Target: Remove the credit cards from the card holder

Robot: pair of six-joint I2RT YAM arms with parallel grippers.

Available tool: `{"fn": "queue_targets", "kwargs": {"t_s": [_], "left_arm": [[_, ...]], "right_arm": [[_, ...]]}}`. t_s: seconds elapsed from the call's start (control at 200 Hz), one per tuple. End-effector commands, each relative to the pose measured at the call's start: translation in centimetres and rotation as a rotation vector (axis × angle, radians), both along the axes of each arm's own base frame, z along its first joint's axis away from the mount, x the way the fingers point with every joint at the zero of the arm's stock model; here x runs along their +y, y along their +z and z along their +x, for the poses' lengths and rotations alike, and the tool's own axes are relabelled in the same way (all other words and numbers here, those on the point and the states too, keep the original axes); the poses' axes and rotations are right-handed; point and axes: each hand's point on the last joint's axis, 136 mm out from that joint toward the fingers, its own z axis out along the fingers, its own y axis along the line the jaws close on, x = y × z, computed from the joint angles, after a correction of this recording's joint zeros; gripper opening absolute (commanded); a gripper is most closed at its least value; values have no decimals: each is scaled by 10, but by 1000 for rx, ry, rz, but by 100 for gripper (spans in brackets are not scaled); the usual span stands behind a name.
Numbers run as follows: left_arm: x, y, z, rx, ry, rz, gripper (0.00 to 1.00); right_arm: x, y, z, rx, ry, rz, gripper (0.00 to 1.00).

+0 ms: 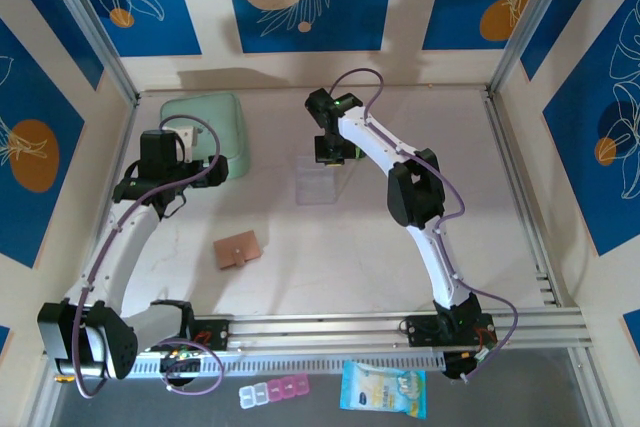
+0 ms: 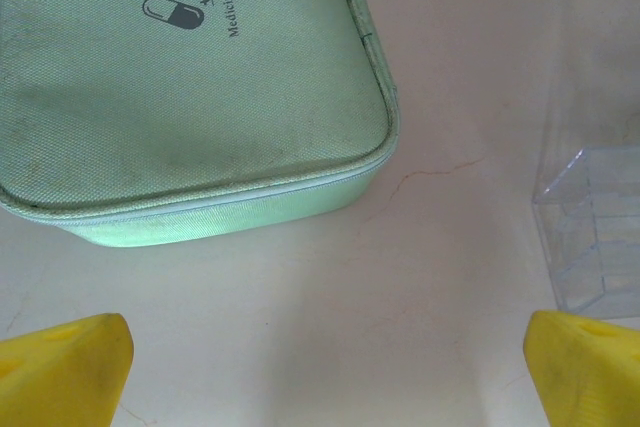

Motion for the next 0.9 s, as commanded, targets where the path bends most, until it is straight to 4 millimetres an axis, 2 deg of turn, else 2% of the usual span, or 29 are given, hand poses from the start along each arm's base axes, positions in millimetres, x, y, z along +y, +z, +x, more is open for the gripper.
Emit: {"fn": "queue_targets", "kwargs": {"t_s": [0.0, 0.265, 0.545, 0.895], "left_arm": [[0, 1, -1, 9, -15, -4, 100], [1, 1, -1, 10, -12, -1, 100], [-1, -1, -1, 15, -23, -7, 100], [-14, -7, -1, 52, -69, -59, 100]], "right_arm": [[-11, 7, -1, 0, -21, -34, 7], [-26, 9, 4, -1, -27, -63, 7], [-23, 12, 6, -7, -19, -42, 14], [-22, 43, 4, -59, -11, -12, 19]]}}
